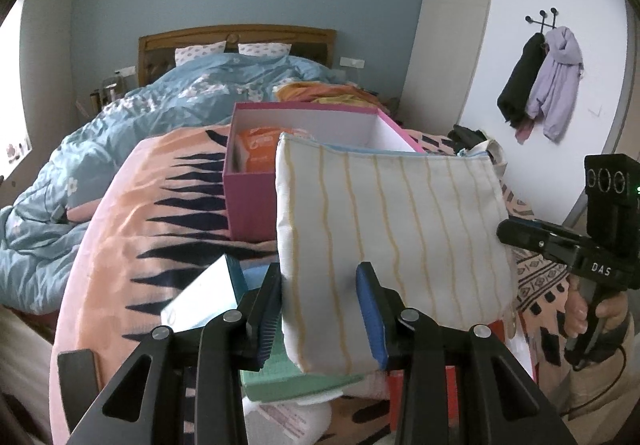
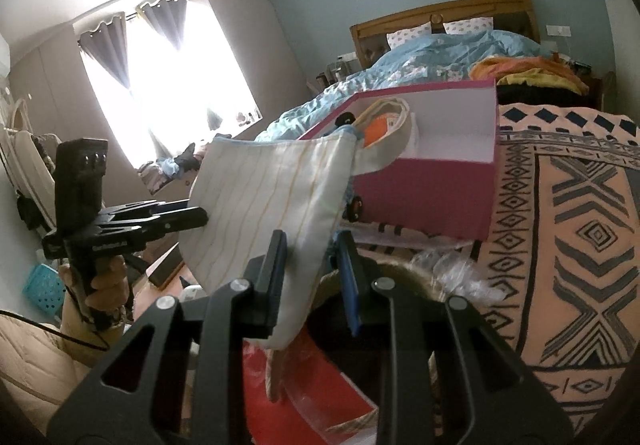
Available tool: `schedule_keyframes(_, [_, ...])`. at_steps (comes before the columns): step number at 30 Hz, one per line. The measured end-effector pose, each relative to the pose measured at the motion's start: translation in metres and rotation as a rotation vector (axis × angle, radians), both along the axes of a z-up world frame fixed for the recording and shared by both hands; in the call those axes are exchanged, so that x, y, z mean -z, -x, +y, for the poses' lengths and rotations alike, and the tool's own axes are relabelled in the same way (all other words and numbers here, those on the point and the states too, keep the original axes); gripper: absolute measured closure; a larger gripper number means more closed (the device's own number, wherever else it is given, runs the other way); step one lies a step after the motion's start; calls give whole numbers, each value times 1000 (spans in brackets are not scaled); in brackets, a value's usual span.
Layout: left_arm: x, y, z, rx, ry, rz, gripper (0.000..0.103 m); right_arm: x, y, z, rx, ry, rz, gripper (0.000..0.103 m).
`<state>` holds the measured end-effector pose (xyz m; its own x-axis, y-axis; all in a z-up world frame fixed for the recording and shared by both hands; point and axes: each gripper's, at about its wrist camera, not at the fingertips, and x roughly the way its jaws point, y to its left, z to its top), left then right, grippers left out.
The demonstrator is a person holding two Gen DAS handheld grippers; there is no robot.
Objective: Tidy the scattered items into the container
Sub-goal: 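Lift the striped pouch with the right gripper toward the pink box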
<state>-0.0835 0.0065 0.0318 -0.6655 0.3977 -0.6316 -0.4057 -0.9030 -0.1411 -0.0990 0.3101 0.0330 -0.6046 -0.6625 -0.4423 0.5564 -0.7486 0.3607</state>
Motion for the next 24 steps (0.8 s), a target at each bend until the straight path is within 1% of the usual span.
schedule_keyframes(15, [-15, 22, 14, -3, 29, 13, 66, -11, 24, 7, 14, 17, 16, 75])
schedule_keyframes(24, [-23, 32, 18, -11, 39, 27, 66, -18, 29, 6, 25, -1, 39, 75])
